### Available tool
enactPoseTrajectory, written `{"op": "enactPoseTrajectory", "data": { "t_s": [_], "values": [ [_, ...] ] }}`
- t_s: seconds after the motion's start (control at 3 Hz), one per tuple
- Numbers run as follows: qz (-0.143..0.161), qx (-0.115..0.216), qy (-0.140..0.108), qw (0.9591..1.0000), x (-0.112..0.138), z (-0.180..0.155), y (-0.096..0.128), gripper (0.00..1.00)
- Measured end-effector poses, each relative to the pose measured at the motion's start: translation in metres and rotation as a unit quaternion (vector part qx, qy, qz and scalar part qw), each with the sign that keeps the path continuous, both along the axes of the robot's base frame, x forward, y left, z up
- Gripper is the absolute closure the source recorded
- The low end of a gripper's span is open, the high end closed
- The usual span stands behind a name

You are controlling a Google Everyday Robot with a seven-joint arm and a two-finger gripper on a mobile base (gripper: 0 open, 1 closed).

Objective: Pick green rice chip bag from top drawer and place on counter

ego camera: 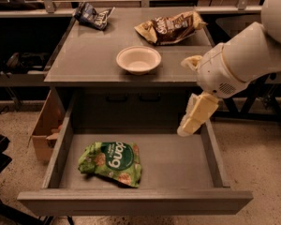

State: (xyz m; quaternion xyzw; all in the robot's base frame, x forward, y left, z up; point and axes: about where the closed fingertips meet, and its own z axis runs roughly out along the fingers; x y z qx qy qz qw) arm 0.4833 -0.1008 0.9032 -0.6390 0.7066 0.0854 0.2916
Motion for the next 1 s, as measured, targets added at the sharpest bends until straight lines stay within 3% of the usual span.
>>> {"op": "enactPoseTrajectory", "data": {
  "t_s": [0.33, 0.67, 1.0],
  "values": [
    [0.03, 0.018, -0.015, 0.9993, -0.012, -0.028, 0.014, 0.0],
    [0.03, 0.018, -0.015, 0.9993, -0.012, -0.028, 0.014, 0.0],
    [0.056, 0.057, 0.004, 0.9968, -0.017, -0.053, 0.051, 0.0]
  ]
}}
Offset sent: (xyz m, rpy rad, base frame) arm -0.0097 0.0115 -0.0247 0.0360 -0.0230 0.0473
